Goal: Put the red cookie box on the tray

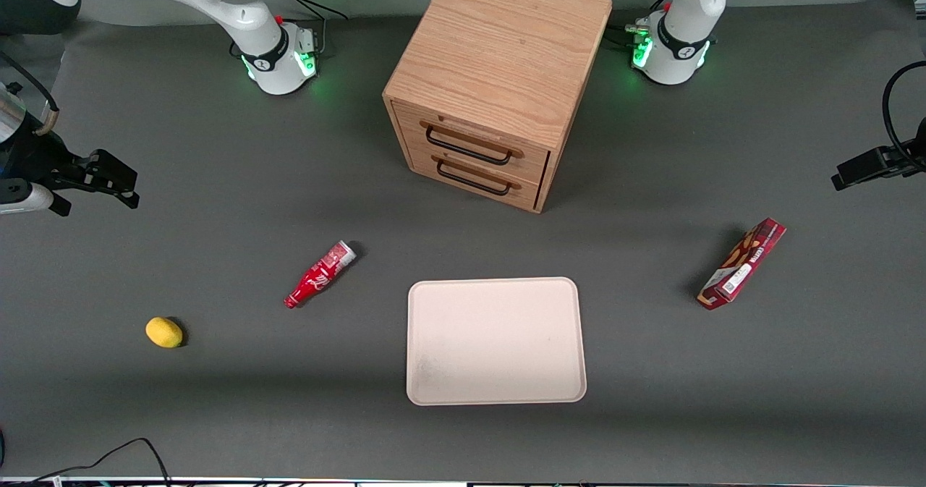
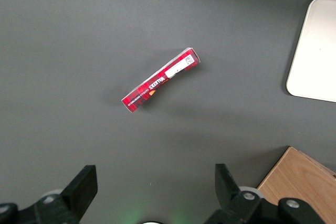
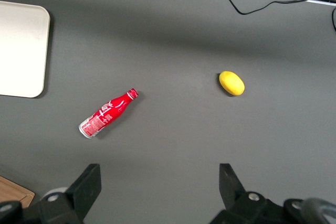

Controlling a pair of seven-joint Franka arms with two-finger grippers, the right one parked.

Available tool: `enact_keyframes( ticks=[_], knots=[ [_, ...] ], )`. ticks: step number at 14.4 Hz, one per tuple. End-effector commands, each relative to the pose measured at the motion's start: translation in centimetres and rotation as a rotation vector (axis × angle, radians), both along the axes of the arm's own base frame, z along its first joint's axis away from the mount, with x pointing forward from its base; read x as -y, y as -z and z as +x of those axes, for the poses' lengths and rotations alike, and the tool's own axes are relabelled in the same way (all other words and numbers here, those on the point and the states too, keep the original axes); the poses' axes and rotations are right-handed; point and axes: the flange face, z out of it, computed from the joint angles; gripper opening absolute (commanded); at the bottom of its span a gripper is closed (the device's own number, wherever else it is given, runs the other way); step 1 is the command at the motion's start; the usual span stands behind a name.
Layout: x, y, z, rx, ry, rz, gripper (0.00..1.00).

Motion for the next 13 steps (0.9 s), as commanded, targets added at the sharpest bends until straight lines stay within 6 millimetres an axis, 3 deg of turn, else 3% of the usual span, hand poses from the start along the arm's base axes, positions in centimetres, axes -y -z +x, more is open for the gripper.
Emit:
enact_keyframes(
  ticks=[1,9,13],
  knots=[
    [-0.2,-0.7,0.0,-0.004,0.007,0.002,1.0],
    [-0.1,-0.5,0.1,-0.004,0.021,0.002,1.0],
    [-0.2,1.9,0.8,-0.021,0.027,0.021,1.0]
  ],
)
